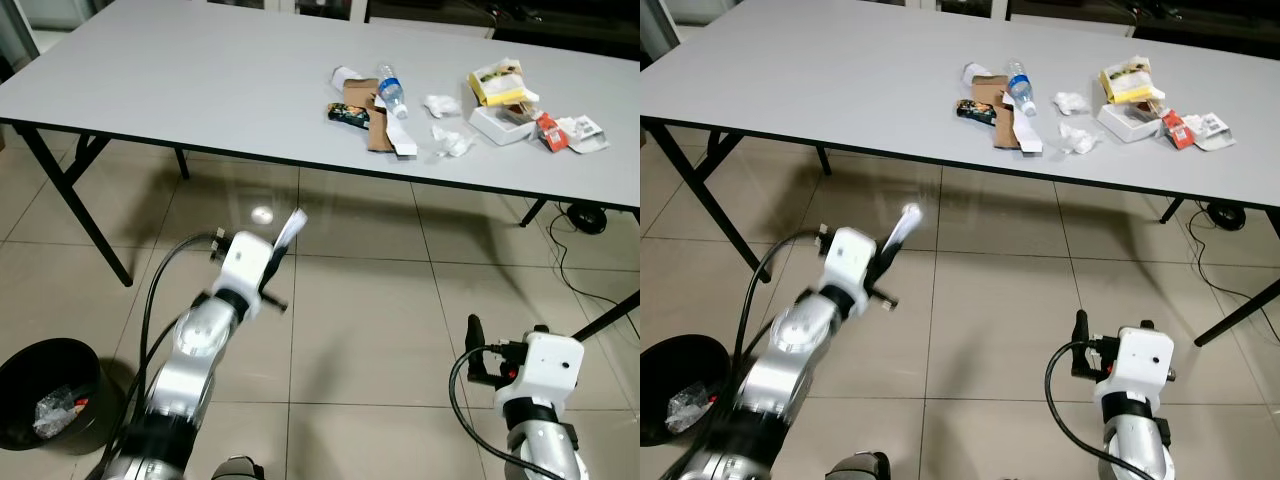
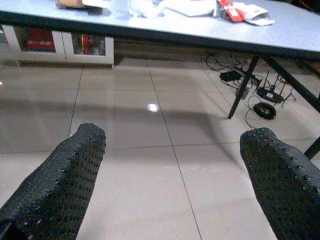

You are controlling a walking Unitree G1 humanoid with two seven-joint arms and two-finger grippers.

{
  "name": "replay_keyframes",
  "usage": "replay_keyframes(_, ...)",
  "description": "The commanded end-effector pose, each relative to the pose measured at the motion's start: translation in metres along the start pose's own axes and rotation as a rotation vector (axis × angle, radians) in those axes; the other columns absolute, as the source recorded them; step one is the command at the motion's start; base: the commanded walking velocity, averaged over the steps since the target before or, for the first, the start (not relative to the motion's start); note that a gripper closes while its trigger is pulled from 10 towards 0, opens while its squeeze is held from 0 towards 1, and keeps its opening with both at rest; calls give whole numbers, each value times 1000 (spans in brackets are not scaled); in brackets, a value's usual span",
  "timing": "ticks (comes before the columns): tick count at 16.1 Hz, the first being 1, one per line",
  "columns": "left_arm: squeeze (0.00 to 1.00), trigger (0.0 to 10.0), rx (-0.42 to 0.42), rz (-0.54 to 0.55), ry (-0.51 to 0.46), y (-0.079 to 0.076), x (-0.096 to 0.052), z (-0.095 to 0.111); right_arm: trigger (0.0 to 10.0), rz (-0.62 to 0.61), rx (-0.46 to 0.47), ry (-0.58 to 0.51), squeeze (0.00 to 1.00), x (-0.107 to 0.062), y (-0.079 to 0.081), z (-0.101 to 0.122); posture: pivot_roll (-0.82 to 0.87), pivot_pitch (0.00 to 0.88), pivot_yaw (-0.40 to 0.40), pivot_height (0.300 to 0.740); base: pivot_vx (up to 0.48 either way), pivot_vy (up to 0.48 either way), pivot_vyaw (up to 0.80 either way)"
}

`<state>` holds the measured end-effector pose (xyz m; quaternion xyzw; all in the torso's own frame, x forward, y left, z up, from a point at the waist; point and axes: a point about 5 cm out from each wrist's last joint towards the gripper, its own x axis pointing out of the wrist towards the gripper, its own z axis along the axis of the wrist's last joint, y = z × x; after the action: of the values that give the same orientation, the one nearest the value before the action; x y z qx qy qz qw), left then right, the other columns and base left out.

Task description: Picking trash to rubbish bin

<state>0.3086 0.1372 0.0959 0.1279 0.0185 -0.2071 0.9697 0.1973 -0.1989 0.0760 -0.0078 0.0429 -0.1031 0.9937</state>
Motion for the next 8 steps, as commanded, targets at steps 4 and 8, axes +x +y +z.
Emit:
replay_keyframes(4, 0, 10000, 20, 23, 13, -1, 1, -1, 10000, -7, 1, -11, 0, 5, -3, 2, 175, 107, -70, 740, 0, 0, 0)
replay_keyframes(8, 0, 10000, 39, 19, 18, -1, 3, -1, 10000, -33, 9, -19, 0, 3, -1, 1, 165, 103, -48, 740, 0, 0, 0)
